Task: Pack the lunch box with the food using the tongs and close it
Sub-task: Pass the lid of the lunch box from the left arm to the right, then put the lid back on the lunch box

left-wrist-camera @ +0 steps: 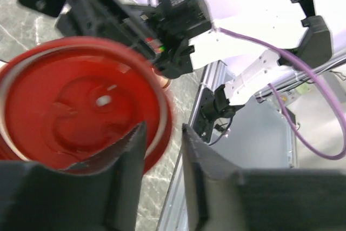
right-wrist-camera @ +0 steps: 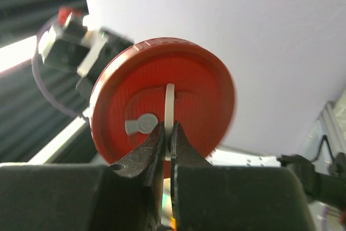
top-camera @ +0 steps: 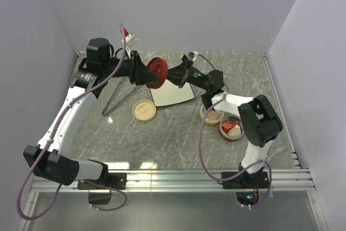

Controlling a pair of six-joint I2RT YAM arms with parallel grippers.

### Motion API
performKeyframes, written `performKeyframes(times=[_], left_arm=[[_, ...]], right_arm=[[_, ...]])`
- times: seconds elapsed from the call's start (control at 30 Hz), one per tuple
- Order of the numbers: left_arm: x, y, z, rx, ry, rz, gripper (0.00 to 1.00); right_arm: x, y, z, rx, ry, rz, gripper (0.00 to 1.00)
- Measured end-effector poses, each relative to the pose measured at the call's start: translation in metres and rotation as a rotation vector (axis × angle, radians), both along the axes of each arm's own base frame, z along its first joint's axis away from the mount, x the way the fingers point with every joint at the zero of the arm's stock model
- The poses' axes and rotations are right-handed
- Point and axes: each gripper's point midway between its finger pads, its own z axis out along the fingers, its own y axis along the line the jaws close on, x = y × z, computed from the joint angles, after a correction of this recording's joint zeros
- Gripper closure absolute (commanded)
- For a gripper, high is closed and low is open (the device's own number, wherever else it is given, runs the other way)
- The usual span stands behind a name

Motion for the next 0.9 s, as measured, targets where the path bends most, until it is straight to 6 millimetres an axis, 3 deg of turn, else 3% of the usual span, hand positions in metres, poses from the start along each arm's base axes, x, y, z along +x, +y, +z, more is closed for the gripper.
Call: performKeyframes(times=[0.13,0.3,0.47,0.5,0.6,0.73,0.9], left_arm=[[-0.002,0.005,0.000,0.001,0.001,0.032,0.51],[0.004,0.024,-0.002,-0.014,0.024,0.117,0.39],[0.015,0.041,0.000,-0.014,0.018,0.209,0.23],[0.015,0.042,0.001,-0.011,0.008,0.220,0.16],[0.016,0.047,0.002,0.010,-0.023,0.257,0.07],[0.019,0.055,-0.004,0.062,-0.062,0.311,0.02],[0.021,0.065,-0.007,0.113,-0.108,0.360,0.01]], right_arm=[[-0.020,-0.016,0.024,-0.018,-0.162,0.001,1.00],[-0.052,-0.053,0.069,-0.100,-0.512,-0.079,1.00],[-0.061,-0.069,0.077,-0.336,-0.749,-0.172,1.00],[-0.062,-0.072,0.075,-0.394,-0.792,-0.184,1.00],[-0.063,-0.085,0.062,-0.575,-0.888,-0.204,1.00],[-0.063,-0.115,0.035,-0.847,-0.962,-0.227,1.00],[-0.082,-0.173,-0.016,-1.193,-1.023,-0.172,1.00]])
